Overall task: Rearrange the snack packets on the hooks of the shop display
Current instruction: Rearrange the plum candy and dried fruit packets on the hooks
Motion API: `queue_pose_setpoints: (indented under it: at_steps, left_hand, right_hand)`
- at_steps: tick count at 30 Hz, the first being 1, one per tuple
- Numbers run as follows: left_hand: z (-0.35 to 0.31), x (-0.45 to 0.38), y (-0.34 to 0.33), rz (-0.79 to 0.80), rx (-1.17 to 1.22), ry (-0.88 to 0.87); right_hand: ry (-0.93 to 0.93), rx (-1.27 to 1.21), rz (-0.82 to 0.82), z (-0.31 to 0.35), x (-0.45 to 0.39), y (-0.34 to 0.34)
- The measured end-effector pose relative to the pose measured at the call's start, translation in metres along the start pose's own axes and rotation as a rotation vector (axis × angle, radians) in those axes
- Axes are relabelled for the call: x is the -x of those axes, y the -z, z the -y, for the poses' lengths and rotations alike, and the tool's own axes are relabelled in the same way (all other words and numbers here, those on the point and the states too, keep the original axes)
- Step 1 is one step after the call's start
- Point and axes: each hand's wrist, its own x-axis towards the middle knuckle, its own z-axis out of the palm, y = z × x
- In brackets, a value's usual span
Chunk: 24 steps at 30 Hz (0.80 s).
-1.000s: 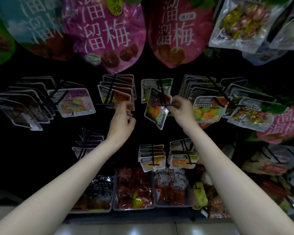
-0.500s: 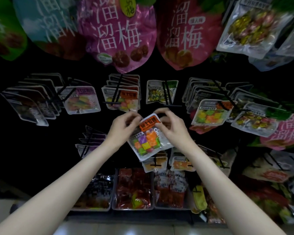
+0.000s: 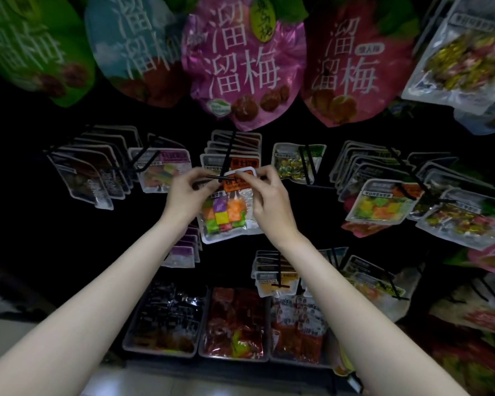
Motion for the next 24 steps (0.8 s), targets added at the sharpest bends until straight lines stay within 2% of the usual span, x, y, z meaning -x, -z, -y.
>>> queue_pose_setpoints:
  at_steps: [6, 12, 19, 24]
  left_hand:
    - [-0.003, -0.010, 0.009, 0.128, -0.026, -0.001]
    - [-0.008, -0.011, 0.010, 0.129, -0.041, 0.005]
    - [-0.009, -0.011, 0.010, 0.157, 0.139, 0.164]
    - [-0.004, -0.015, 0.012, 0.151, 0.114, 0.184]
  right_hand:
    - [-0.116, -0.004, 0.059, -0.003, -0.002, 0.001]
    - [-0.150, 0.007, 0.072, -0.002, -0.005, -0.005]
    - [-0.141, -0.009, 0.000, -0.003, -0.010, -0.005]
    - [-0.151, -0.022, -0.018, -0.003, -0.007, -0.008]
